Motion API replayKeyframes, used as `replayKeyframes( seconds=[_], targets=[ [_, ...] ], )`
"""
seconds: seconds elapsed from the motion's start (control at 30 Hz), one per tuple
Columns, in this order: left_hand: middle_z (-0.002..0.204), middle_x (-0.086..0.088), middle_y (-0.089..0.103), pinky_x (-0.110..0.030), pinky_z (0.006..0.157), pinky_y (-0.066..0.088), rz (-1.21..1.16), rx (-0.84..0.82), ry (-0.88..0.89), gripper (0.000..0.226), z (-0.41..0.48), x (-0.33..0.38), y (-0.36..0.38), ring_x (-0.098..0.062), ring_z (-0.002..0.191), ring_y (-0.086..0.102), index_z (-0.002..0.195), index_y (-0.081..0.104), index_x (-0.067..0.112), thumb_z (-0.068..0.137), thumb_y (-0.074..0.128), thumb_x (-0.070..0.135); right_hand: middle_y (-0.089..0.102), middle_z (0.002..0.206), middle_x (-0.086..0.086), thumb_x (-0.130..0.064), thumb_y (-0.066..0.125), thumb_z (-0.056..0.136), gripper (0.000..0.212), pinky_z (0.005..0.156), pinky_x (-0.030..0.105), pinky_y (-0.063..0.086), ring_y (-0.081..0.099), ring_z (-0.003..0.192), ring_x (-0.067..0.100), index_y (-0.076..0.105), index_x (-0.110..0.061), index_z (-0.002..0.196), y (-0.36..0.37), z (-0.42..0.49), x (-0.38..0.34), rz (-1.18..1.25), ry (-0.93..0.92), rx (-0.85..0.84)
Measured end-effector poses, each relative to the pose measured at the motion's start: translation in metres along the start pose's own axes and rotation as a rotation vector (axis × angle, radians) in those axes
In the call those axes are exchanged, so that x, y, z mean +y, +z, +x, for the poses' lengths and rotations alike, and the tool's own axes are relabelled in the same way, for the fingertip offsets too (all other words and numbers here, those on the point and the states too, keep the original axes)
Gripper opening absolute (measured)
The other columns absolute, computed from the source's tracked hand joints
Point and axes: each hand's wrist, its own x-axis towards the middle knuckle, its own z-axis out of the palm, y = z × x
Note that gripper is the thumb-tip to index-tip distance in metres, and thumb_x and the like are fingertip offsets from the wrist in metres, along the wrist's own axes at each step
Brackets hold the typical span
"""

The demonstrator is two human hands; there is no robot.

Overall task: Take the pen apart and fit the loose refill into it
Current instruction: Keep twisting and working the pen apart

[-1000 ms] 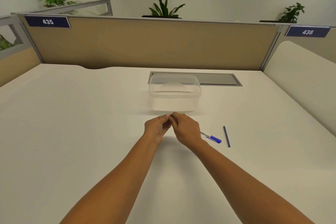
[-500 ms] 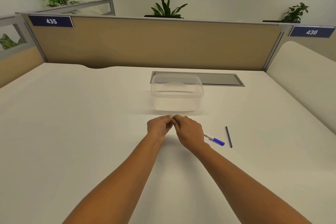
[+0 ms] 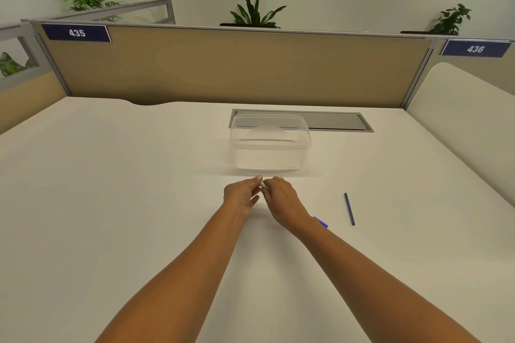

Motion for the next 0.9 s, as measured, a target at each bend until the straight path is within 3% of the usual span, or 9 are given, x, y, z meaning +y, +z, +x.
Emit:
replayKeyframes(
  seconds=[0.13,0.23,0.33,0.47,0.57,0.7,0.9],
  targets=[
    [0.078,-0.004,0.065,-0.031,0.084,0.045,-0.003,-0.031,0.007,0.005,0.0,-0.002,0.002,-0.015,0.082,0.06,0.076,0.066,0.009,0.08,0.067,0.01,0.057,0.078,0.012,-0.024,0.033,0.099,0.029,0.062,0.026,0.024,0.045,0.075,0.023,0.053,-0.011,0.083,-0.001,0.002,-0.001,0.078,0.047,-0.028],
    [0.069,-0.005,0.064,-0.032,0.088,0.048,-0.066,-0.045,0.001,0.014,0.0,-0.002,0.004,-0.017,0.075,0.059,0.093,0.067,0.0,0.084,0.062,0.009,0.067,0.1,0.012,-0.028,0.031,0.099,0.033,0.068,0.03,0.036,0.058,0.09,0.029,0.057,-0.01,0.109,-0.001,0.005,-0.003,0.11,0.106,-0.079],
    [0.047,-0.001,0.063,-0.031,0.081,0.05,-0.118,-0.052,-0.016,0.02,0.001,-0.003,0.005,-0.015,0.064,0.057,0.1,0.063,-0.006,0.088,0.058,0.009,0.066,0.112,0.012,-0.025,0.031,0.099,0.034,0.076,0.032,0.042,0.059,0.101,0.029,0.053,-0.012,0.121,-0.002,0.005,-0.005,0.187,0.14,-0.114],
    [0.069,-0.01,0.059,-0.029,0.071,0.051,-0.215,0.027,-0.039,0.011,-0.001,-0.003,0.006,-0.015,0.062,0.055,0.093,0.062,-0.005,0.086,0.059,0.003,0.06,0.127,0.009,-0.025,0.033,0.099,0.038,0.089,0.034,0.045,0.057,0.112,0.027,0.047,-0.015,0.132,-0.001,0.005,-0.01,0.217,0.174,-0.131],
    [0.065,-0.008,0.06,-0.023,0.062,0.051,-0.266,0.101,-0.055,0.006,-0.002,-0.001,0.009,-0.014,0.059,0.055,0.081,0.061,-0.003,0.084,0.061,0.002,0.067,0.114,0.011,-0.025,0.032,0.098,0.038,0.081,0.035,0.047,0.061,0.101,0.027,0.046,-0.02,0.133,0.003,0.003,-0.014,0.179,0.178,-0.074],
    [0.044,-0.003,0.061,-0.023,0.055,0.047,-0.321,0.176,-0.058,0.022,-0.002,-0.002,0.014,-0.015,0.057,0.057,0.061,0.06,0.001,0.083,0.064,0.004,0.067,0.111,0.011,-0.026,0.028,0.098,0.039,0.08,0.037,0.046,0.061,0.1,0.03,0.042,-0.023,0.135,0.009,0.002,-0.018,0.077,0.185,-0.016],
    [0.063,-0.006,0.06,-0.02,0.053,0.048,-0.317,0.235,-0.046,0.024,-0.003,-0.004,0.017,-0.014,0.055,0.057,0.059,0.06,0.004,0.082,0.067,0.01,0.066,0.109,0.012,-0.019,0.029,0.098,0.041,0.074,0.033,0.041,0.06,0.098,0.03,0.037,-0.021,0.138,0.012,0.002,-0.019,-0.087,0.12,0.007]
  ],
)
